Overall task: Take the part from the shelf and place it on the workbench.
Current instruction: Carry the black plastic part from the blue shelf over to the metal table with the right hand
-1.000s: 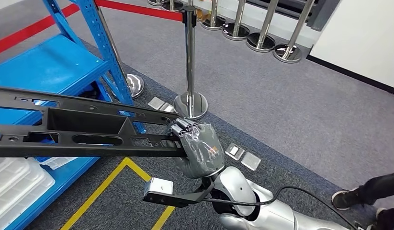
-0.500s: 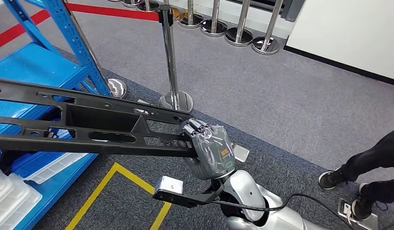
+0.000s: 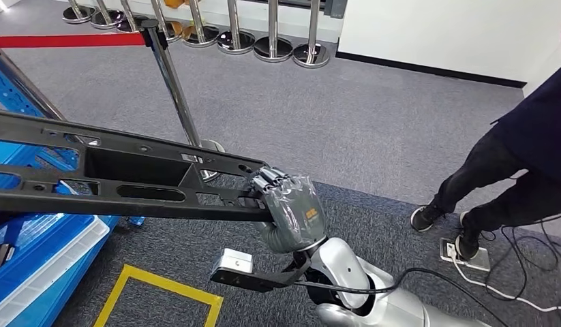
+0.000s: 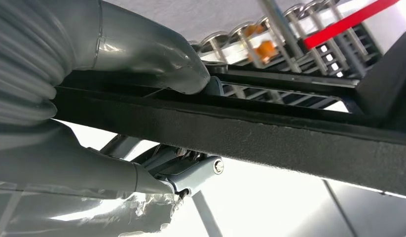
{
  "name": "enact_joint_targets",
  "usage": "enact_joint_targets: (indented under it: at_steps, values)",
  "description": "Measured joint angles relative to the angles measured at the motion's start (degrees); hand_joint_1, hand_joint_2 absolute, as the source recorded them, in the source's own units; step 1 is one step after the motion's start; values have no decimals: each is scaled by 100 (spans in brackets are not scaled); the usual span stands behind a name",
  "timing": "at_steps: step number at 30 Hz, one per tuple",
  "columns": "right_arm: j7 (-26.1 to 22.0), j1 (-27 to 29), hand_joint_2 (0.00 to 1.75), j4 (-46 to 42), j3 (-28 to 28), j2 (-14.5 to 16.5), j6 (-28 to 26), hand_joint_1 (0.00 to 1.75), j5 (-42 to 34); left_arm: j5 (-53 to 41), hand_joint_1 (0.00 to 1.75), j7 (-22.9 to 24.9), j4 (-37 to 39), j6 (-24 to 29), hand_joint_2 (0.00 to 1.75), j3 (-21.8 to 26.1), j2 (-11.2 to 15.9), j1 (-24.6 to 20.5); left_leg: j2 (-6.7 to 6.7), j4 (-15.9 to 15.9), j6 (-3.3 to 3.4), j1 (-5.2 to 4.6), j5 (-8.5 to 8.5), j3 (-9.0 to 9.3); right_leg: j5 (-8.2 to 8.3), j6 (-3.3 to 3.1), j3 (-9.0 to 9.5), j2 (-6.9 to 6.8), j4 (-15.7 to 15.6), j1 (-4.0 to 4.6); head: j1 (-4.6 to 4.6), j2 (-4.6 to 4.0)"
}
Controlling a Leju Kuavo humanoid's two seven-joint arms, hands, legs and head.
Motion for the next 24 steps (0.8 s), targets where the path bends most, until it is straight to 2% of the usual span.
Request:
enact_joint_targets:
  at_steps: [2, 5, 6, 8, 10, 11, 12, 13, 14, 16, 17, 19, 20, 22, 23, 24]
  values:
    - [-1, -4, 175, -1, -4, -1, -2, 175, -8, 8, 0, -2, 1, 10, 175, 10, -1, 3, 94, -48, 41, -10, 8, 11, 23, 62, -40, 114, -12, -20, -8, 0]
    - [-2, 0, 175, -1, -8, -5, -8, 175, -20, 15, 0, -12, 2, 25, 175, 19, -1, -8, 260, -137, 125, 11, 56, 50, -35, 111, -69, -66, 66, 17, -4, 0]
    - [-2, 0, 175, -1, -8, -5, -9, 175, -21, 15, 0, -13, 2, 26, 175, 20, 0, -12, 275, -144, 133, 9, 61, 57, -55, 113, -75, -149, 92, 24, 0, 0]
    - [-2, -2, 175, -1, -8, -5, -9, 175, -21, 16, 0, -14, 2, 27, 175, 20, 0, -13, 276, -145, 136, 9, 62, 57, -62, 114, -79, -167, 101, 26, 3, 0]
    - [-5, -16, 175, -1, -8, -7, -9, 175, -34, 17, 0, -21, 2, 31, 175, 21, -1, -12, 345, -152, 155, 5, 61, 57, -258, 136, -246, -373, 437, 17, 72, 0]
    - [-7, -21, 175, -1, -8, -8, -9, 175, -47, 30, 0, -26, 3, 37, 175, 25, -1, -5, 468, -153, 165, -1, 53, 60, -386, 162, -420, -505, 790, -8, 131, 0]
    - [-9, -26, 175, -1, -8, -9, -10, 175, -60, 42, 0, -32, 3, 43, 175, 31, -1, 2, 607, -153, 170, -8, 38, 66, -442, 189, -528, -629, 1017, -38, 192, 0]
    - [-12, -26, 175, -1, -8, -10, -11, 175, -67, 56, 0, -37, 4, 47, 175, 38, -1, 9, 739, -151, 162, -13, 18, 82, -371, 208, -506, -707, 997, -65, 232, 0]
    - [-14, -27, 175, -1, -8, -11, -14, 175, -74, 70, 0, -44, 4, 51, 175, 46, 0, 13, 859, -150, 143, -18, -7, 107, -227, 221, -370, -843, 739, -80, 275, 0]
    - [-17, -35, 175, -1, -8, -11, -20, 175, -79, 76, 0, -56, 4, 55, 175, 56, 1, 7, 959, -146, 87, -41, -46, 149, -12, 190, -34, -1069, 88, -39, 303, 0]
    - [-16, -40, 175, -1, -8, -11, -22, 175, -80, 79, 0, -60, 4, 56, 175, 60, 1, 7, 1000, -146, 58, -55, -61, 166, -6, 166, 18, -1126, -31, -13, 299, 0]
    - [-15, -45, 175, -2, -8, -11, -26, 175, -82, 83, 0, -65, 4, 59, 175, 62, 1, 10, 1094, -156, 1, -51, -84, 198, -8, 101, 11, -1006, -47, 18, 265, 0]
    - [-15, -48, 175, -2, -9, -12, -28, 175, -81, 84, 0, -69, 4, 59, 175, 63, 1, 9, 1069, -127, -32, -35, -124, 213, 1, 71, 19, -945, -65, 12, 256, 0]
    - [-12, -60, 175, -2, -9, -11, -38, 175, -81, 86, 0, -84, 4, 60, 175, 64, 0, 5, 834, 194, -73, -5, -351, 109, 21, 4, 41, -822, -99, -13, 221, 0]
    - [-10, -65, 175, -1, -9, -10, -45, 175, -80, 87, 0, -90, 4, 60, 175, 65, 0, 9, 667, 529, -81, 3, -534, -38, 24, -19, 48, -762, -104, -18, 187, 0]
    - [-9, -68, 175, -1, -8, -9, -52, 175, -80, 90, 0, -93, 4, 61, 175, 66, 0, 21, 560, 939, -82, 0, -720, -241, 22, -35, 51, -690, -104, -14, 148, 0]
